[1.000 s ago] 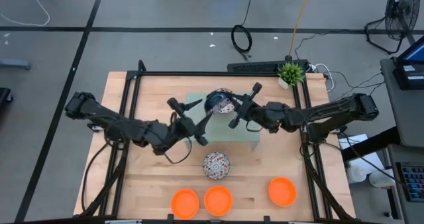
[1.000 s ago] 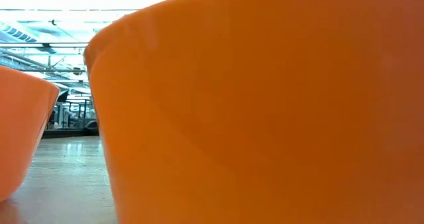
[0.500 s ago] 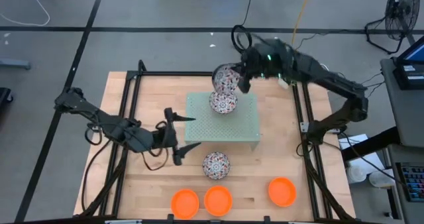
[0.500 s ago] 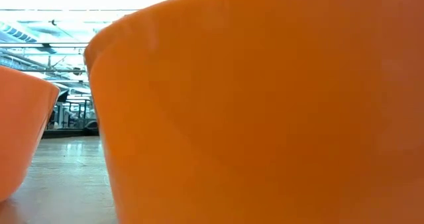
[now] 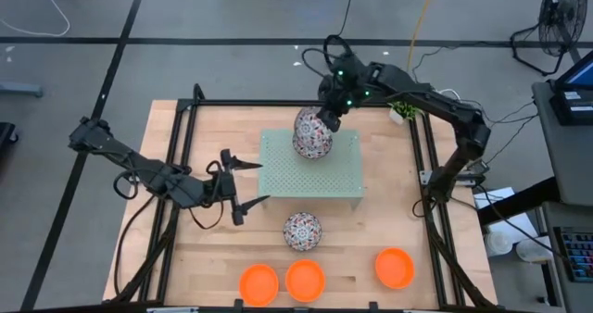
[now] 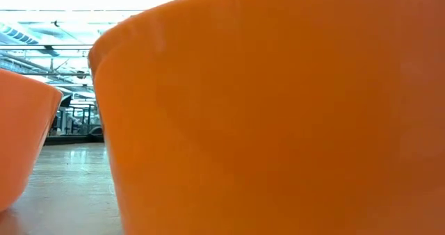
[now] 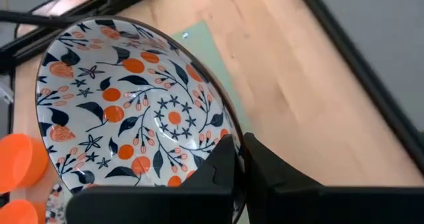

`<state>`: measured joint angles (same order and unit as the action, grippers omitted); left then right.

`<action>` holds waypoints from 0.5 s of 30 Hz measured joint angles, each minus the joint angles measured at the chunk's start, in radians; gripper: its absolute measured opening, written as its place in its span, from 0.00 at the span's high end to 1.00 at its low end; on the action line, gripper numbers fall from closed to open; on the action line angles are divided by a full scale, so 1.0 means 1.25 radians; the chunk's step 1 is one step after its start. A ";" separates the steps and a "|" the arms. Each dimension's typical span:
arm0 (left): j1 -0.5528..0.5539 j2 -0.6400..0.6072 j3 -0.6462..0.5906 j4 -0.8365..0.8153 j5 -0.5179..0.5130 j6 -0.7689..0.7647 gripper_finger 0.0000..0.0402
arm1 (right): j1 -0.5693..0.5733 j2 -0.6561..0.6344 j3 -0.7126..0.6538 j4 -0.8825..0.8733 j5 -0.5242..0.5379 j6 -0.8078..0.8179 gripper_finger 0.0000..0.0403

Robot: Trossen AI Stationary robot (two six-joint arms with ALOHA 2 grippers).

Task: Pick & Place Mini bowls
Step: Stack the left white patterned bowl on top of the white patterned bowl on the shelf

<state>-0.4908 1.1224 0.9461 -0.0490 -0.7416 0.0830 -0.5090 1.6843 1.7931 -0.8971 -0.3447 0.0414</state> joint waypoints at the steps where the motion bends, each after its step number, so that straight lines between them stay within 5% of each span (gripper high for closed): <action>1: -0.002 -0.001 -0.002 0.000 0.000 0.000 0.06 | 0.001 0.005 0.000 -0.011 -0.001 0.000 1.00; 15: -0.004 0.000 -0.004 0.039 0.006 0.034 0.08 | 0.003 0.021 0.000 -0.069 0.001 0.063 0.99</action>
<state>-0.4953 1.1229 0.9413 -0.0002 -0.7341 0.1261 -0.5047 1.7100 1.7931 -0.9838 -0.3440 0.1202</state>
